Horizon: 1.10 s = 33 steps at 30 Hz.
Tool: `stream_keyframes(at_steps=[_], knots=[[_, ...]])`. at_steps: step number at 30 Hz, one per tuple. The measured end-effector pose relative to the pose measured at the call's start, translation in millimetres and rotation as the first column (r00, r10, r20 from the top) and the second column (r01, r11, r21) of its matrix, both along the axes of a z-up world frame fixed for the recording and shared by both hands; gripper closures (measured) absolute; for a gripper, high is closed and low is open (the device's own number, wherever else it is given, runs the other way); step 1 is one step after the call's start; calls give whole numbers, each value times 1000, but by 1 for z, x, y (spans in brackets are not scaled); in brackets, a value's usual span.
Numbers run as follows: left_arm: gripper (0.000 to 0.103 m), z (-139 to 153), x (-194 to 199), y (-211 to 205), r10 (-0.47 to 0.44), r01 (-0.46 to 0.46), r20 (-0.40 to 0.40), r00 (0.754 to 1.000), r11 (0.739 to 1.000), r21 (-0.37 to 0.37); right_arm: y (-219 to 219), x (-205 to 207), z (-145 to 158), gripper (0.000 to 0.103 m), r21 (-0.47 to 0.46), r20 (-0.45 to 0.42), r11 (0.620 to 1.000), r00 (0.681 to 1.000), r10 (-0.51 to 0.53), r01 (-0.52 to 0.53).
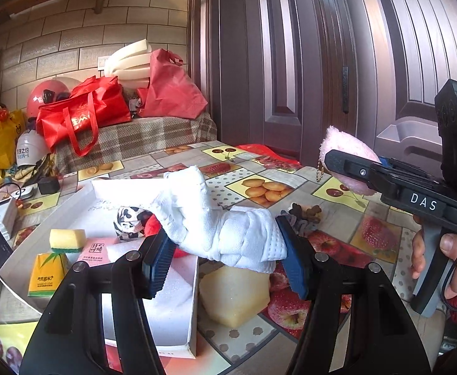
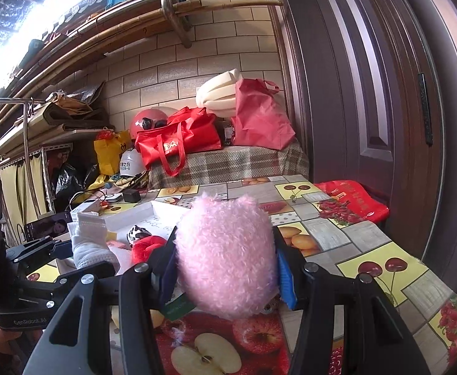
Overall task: Organize soft objects
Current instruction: 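Carry the white sock and pink fluffy ball over the white box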
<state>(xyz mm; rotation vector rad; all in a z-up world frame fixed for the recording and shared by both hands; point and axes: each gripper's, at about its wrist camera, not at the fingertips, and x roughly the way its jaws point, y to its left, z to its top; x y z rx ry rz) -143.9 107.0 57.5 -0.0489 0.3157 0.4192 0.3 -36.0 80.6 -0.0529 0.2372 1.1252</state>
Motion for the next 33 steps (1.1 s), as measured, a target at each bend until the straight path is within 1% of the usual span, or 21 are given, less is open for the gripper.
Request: stream_keyframes(at_steps=[4,24,33], knots=[[41,0,-6,5,15,-15,3,1000,1000,5,4,-5,-1,50,-9,8,1000,1000,16,-16],[41,-1,-35,37,117,-116,32,993,993,-29,28,-32,-4,50,-56,34,993,993,110,-108],[41,-2,-42,45,149,-148,36,988,989,-28,43,-39,-6,50,-85,20,986,989,148,-146]])
